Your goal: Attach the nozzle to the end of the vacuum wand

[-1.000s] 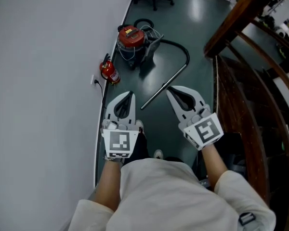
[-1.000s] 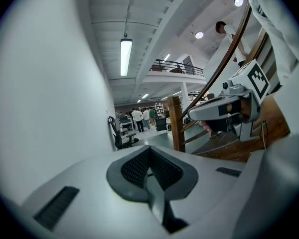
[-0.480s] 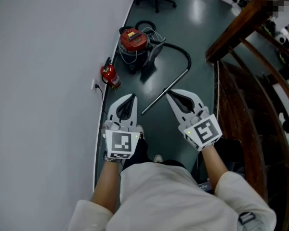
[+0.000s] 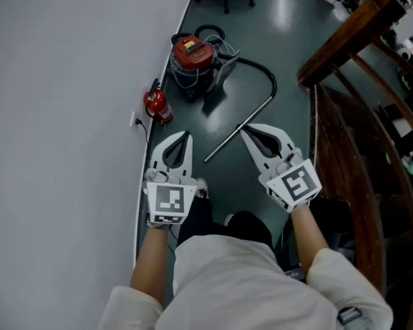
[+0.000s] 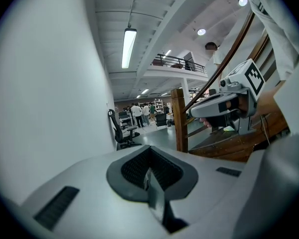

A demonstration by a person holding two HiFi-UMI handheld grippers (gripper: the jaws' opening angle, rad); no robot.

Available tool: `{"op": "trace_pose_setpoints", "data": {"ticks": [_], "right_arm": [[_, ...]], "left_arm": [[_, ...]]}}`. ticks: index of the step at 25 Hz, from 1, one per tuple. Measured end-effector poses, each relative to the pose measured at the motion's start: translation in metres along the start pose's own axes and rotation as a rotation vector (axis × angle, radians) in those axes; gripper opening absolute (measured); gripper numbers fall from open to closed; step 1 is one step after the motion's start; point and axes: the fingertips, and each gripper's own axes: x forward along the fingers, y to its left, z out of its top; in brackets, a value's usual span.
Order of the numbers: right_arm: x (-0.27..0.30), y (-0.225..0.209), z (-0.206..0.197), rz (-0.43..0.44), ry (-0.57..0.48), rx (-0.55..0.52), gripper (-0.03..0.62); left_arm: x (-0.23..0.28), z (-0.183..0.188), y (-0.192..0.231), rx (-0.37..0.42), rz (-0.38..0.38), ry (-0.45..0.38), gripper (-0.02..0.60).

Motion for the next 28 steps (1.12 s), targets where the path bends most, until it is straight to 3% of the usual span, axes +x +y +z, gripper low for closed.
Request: {"op": "trace_pose_setpoints", "data": {"ticks": [5, 28], "right_arm": [[0.006, -0.006, -0.036, 0.025, 0.012, -0.039, 0.029], [0.055, -0.041, -0.232, -0.001, 0.039, -0.039, 0.029]], "left_arm": [[0.015, -0.039, 0.004, -0.034, 0.043, 0.021, -0.002], [0.095, -0.188, -0.007, 0.007, 0.082, 0.009, -0.002]]}}
